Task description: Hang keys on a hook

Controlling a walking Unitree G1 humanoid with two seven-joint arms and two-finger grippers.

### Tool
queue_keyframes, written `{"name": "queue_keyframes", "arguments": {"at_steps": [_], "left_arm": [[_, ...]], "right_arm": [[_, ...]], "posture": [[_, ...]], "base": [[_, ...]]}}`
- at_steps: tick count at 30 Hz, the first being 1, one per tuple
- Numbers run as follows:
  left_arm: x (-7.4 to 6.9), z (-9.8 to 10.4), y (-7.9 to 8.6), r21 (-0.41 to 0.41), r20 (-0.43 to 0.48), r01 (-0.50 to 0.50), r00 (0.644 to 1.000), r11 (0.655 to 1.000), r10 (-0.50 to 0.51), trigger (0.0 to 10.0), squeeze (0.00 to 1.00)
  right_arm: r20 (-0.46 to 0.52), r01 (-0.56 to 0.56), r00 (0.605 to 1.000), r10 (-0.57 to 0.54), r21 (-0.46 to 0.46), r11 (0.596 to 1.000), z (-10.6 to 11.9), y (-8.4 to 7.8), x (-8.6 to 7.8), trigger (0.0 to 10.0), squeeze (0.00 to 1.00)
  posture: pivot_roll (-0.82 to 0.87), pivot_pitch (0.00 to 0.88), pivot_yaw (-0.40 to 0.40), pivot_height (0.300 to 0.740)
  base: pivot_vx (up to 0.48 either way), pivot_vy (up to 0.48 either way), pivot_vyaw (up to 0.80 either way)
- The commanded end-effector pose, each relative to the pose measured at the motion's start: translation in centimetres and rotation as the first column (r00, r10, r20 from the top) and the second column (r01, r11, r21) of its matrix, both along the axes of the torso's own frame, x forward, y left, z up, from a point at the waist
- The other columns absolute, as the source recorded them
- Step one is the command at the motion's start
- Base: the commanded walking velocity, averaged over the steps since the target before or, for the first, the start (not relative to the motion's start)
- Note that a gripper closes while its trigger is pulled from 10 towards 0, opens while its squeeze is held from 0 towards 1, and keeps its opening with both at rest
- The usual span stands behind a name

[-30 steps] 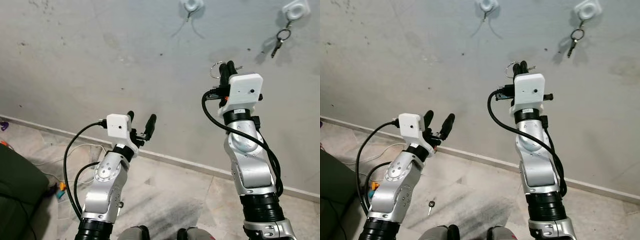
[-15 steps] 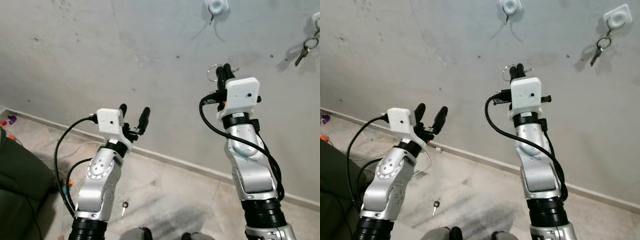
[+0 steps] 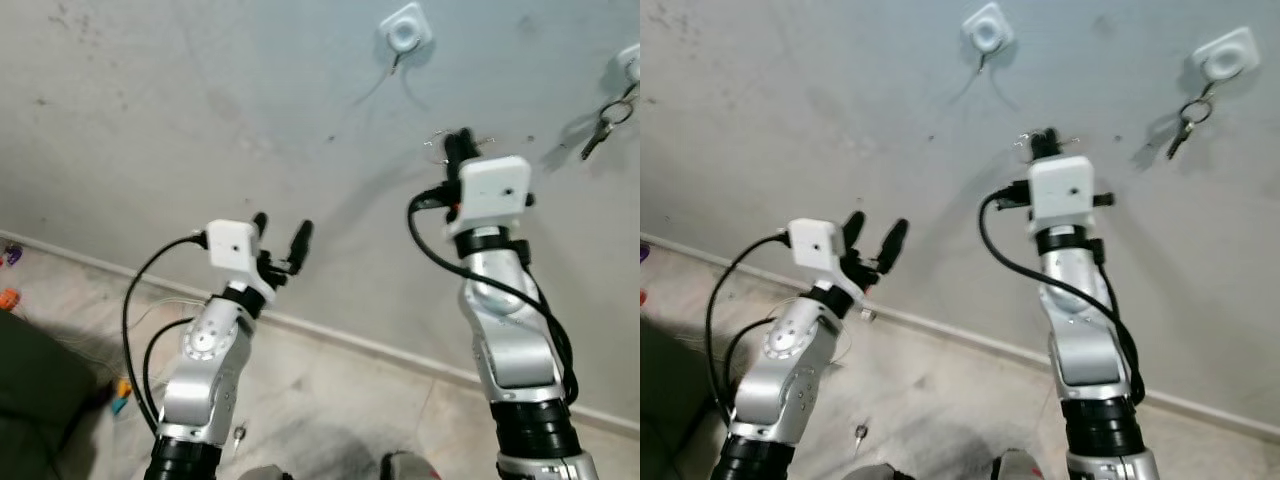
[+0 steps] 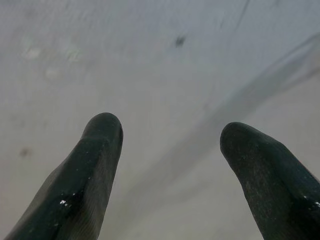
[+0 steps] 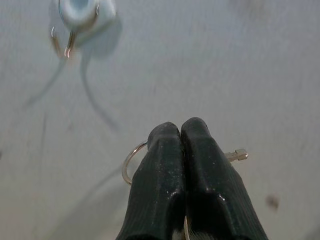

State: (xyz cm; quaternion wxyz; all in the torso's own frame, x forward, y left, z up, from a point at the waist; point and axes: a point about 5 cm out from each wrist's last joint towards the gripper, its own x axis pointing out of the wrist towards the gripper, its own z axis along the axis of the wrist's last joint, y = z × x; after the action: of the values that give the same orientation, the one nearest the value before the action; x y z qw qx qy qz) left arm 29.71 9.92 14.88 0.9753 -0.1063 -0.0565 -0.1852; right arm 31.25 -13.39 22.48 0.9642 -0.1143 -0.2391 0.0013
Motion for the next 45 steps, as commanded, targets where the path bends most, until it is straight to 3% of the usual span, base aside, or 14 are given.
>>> {"name": "queue_keyframes", "arguments": {"at_steps": [1,8,11,14,31,45], "left_arm": [[-0.2,-0.5,1.2,0.005,-0.022,-0.032,0.999,0.999,0.032,10.0,0.0],[-0.8,-1.9,1.6,0.046,-0.057,-0.031,0.998,0.998,0.034,10.0,0.0],[-1.1,-2.1,1.9,0.097,-0.03,-0.036,0.999,0.995,0.039,10.0,0.0],[-1.2,-1.9,2.0,0.098,-0.018,-0.047,0.999,0.994,0.049,10.0,0.0],[-1.3,-1.9,1.1,0.096,-0.012,-0.025,1.0,0.995,0.026,10.0,0.0],[-1.3,-1.8,1.3,0.101,-0.011,-0.028,1.0,0.995,0.029,10.0,0.0]], "right_arm": [[0.017,-0.036,0.999,0.036,0.008,0.999,0.4,1.1,-0.2,10.0,0.0],[0.023,-0.042,0.999,0.042,0.001,0.999,0.4,1.2,-0.4,10.0,0.0],[0.038,-0.042,0.998,0.042,-0.021,0.999,0.6,1.2,-0.6,10.0,0.0],[0.049,-0.042,0.998,0.044,-0.036,0.998,0.7,1.3,-0.9,10.0,0.0],[0.16,-0.211,0.963,0.216,-0.051,0.976,3.8,5.4,-1.9,10.0,0.0],[0.236,-0.25,0.939,0.251,-0.037,0.968,6.1,6.7,-1.9,10.0,0.0]], "posture": [[0.01,0.155,0.101,0.74],[0.01,0.156,0.1,0.74],[0.01,0.159,0.097,0.74],[0.01,0.16,0.096,0.74],[0.01,0.156,0.097,0.74],[0.02,0.163,0.103,0.74]], "base": [[0.0,0.0,0.0],[0.0,0.0,0.0],[0.0,0.0,0.0],[0.0,0.0,0.0],[0.0,0.0,0.0],[0.0,0.0,0.0]]}}
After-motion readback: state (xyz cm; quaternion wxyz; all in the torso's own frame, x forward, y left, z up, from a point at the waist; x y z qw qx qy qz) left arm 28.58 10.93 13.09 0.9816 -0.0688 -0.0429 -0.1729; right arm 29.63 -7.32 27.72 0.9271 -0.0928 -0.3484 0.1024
